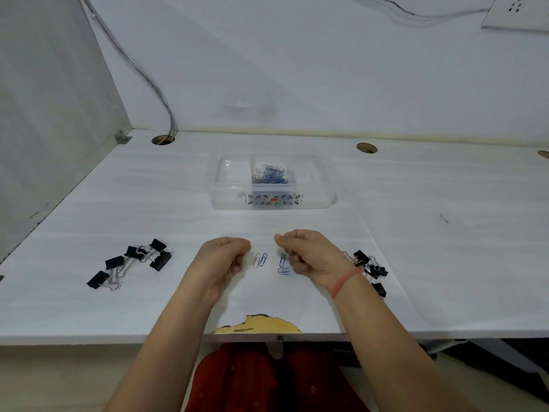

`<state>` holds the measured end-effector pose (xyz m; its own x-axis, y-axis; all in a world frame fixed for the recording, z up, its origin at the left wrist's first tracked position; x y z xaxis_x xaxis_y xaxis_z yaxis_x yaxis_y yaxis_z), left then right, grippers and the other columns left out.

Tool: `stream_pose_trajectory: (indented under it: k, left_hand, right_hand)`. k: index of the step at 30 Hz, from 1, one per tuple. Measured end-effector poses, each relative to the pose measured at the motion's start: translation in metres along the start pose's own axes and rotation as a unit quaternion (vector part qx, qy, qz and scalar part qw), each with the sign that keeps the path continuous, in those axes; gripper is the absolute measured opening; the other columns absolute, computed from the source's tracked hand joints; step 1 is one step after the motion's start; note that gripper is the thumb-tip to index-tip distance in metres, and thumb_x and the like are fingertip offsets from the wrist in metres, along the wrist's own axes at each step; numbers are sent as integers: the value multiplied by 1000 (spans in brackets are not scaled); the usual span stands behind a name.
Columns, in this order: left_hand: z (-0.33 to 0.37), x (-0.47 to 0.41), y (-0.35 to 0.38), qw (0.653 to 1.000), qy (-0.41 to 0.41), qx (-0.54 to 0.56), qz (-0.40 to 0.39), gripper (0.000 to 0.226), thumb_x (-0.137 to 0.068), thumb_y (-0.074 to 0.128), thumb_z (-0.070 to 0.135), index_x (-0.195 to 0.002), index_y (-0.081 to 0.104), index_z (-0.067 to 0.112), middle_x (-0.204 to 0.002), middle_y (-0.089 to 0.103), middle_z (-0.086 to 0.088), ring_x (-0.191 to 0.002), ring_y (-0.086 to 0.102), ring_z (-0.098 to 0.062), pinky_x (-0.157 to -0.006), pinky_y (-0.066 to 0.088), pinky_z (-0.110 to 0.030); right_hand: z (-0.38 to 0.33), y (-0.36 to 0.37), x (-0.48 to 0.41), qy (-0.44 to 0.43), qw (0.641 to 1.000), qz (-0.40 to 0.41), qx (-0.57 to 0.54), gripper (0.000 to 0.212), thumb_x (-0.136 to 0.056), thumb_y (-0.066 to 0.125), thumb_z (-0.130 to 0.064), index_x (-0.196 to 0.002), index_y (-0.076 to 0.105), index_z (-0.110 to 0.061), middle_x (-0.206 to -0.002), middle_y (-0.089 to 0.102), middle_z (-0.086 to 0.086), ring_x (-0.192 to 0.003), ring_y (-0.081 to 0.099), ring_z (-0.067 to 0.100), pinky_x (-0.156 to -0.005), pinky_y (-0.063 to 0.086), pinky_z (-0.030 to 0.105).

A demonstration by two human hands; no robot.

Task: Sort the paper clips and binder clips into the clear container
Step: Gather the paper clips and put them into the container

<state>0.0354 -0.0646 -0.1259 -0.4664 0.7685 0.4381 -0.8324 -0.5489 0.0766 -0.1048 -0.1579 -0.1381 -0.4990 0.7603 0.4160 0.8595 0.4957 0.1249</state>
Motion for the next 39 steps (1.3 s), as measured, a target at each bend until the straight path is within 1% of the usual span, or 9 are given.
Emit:
stream_pose_trajectory:
  k: [3,8,17,20,24,26,29,34,39]
  left_hand:
    - [14,-7,-3,968,98,-224,55,8,-74,72,12,-76,65,13,-64,54,-1,-57,47,-16,-49,35,-23]
    - [25,-19,16,879,136,-453,56,20,-68,76,20,-85,66,16,-70,50,10,-75,54,-16,-52,33,-19]
    - [19,-32,18,811,99,-576,6,12,-78,59,12,-81,71,7,-73,62,-8,-74,58,-28,-56,37,-26]
    - [19,-23,23,765,115,-633,3,14,-83,51,11,-70,56,9,-71,55,-4,-77,55,-28,-60,36,-27]
    - [17,-11,24,860,123,-494,-23,18,-84,48,5,-67,52,9,-69,51,-8,-67,46,-24,-56,32,-28]
    - [9,-5,21,954,72,-287,-56,15,-85,50,1,-74,58,8,-68,50,-8,-61,43,-21,-57,33,-27]
    - [-3,-2,24,991,-8,-106,-85,23,-87,45,-4,-92,64,7,-70,53,-6,-58,44,-15,-54,38,-23]
    - [-4,-1,39,991,-78,39,-102,29,-90,36,1,-87,65,2,-70,58,-6,-53,51,-13,-41,39,-16]
    - [17,-14,46,946,113,-305,6,17,-78,69,22,-86,68,7,-73,58,2,-67,53,-15,-58,38,-25]
  right_hand:
    - [-14,6,0,-84,983,20,160,18,-74,74,-4,-71,59,-14,-57,50,1,-55,51,14,-54,45,20]
    - [-36,36,5,-201,834,18,514,15,-72,72,-20,-87,67,-23,-60,40,-15,-57,40,-1,-51,26,16]
    - [-29,41,-1,-127,793,-14,596,17,-83,64,-21,-66,62,-16,-76,65,4,-75,58,21,-63,38,23]
    - [-35,23,12,-141,878,30,457,26,-81,67,-18,-56,63,-14,-55,63,-3,-54,56,7,-54,42,20]
    - [-24,-8,24,-66,995,40,66,6,-85,63,-3,-83,66,-8,-49,49,-5,-34,41,0,-38,31,12]
    - [-10,-16,24,1,996,14,-91,13,-90,52,-1,-91,65,-6,-50,41,-5,-35,30,3,-35,23,14]
    - [0,-19,28,56,960,-33,-273,18,-94,44,-8,-84,60,-6,-66,47,2,-42,38,6,-36,29,15]
    - [3,-25,33,18,1000,2,7,17,-90,60,-22,-78,61,-10,-69,56,3,-46,42,6,-41,35,17]
    - [-11,-17,43,-86,935,24,342,19,-68,80,-17,-83,68,-13,-56,48,-7,-43,46,0,-49,40,13]
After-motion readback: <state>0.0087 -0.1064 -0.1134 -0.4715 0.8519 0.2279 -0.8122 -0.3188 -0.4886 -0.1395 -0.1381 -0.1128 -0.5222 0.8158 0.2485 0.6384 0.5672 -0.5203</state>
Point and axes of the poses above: each hand's wrist, its own x-axis away from the middle knuckle, its own y-axis out of the palm, z = x × y, the point moved 9 cm from there along -x, towards the middle knuckle
